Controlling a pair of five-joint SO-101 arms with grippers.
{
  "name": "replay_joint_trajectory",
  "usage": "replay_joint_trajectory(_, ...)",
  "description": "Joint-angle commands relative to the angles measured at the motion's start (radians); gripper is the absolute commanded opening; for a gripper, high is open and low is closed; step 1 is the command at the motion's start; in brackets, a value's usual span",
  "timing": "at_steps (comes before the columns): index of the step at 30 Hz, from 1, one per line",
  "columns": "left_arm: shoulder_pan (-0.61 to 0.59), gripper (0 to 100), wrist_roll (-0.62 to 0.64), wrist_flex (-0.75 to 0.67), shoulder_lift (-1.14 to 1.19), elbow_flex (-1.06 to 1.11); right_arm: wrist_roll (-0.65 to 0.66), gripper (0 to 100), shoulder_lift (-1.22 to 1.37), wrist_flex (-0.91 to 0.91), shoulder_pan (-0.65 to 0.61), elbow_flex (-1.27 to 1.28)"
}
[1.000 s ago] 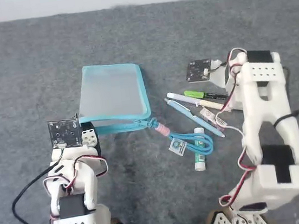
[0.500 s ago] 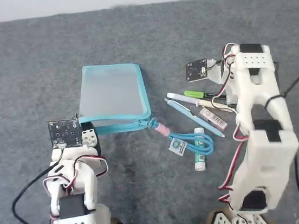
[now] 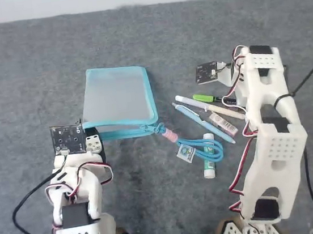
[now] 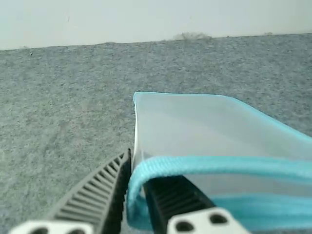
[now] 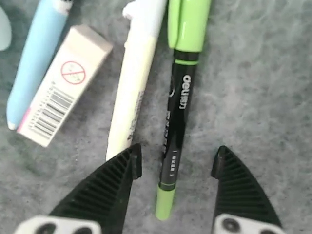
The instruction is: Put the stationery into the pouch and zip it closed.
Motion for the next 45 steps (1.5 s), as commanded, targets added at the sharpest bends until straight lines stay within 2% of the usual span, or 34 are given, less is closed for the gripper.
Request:
replay_joint_trajectory(1, 0.000, 1, 0.011, -0.038, -0.017, -0.042, -0.081, 11.0, -0.005, 0.007, 0.042, -0.037)
replay_joint_trajectory(4, 0.000, 1, 0.011, -0.038, -0.017, -0.042, -0.195, 0.0, -0.005, 0.008, 0.061, -0.040)
replay_joint_trajectory(7, 0.000, 1, 0.011, -0.038, -0.017, -0.042, -0.371, 3.3, -0.005, 0.010, 0.077, -0.040)
replay_joint_trajectory(9, 0.000, 1, 0.011, -0.038, -0.017, -0.042, -0.440, 1.3, -0.005, 0.010, 0.094, -0.040)
replay_joint_trajectory(14, 0.000, 1, 0.011, -0.038, -0.015, -0.042, -0.551, 0.6, -0.064, 0.030, 0.153, -0.040)
replay_joint_trajectory(20, 0.000, 1, 0.011, -0.038, -0.012, -0.042, -0.690, 0.6, -0.280, 0.206, 0.189, -0.035)
replay_joint_trajectory(26, 0.046, 1, 0.015, -0.035, -0.012, -0.042, -0.715, 0.6, -0.443, 0.372, 0.186, -0.034)
replay_joint_trajectory(29, 0.058, 1, 0.018, -0.038, -0.012, -0.042, -0.787, 0.6, -0.506, 0.398, 0.189, -0.034)
replay_joint_trajectory(32, 0.086, 1, 0.075, -0.040, -0.017, -0.031, -0.835, 0.6, -0.572, 0.415, 0.179, 0.002)
replay_joint_trajectory(39, 0.127, 1, 0.130, -0.040, -0.017, -0.027, -0.862, 0.6, -0.886, 0.414, 0.028, 0.318)
replay_joint_trajectory(45, 0.127, 1, 0.153, -0.040, -0.018, -0.027, -0.933, 0.6, -1.254, 0.417, -0.248, 0.591)
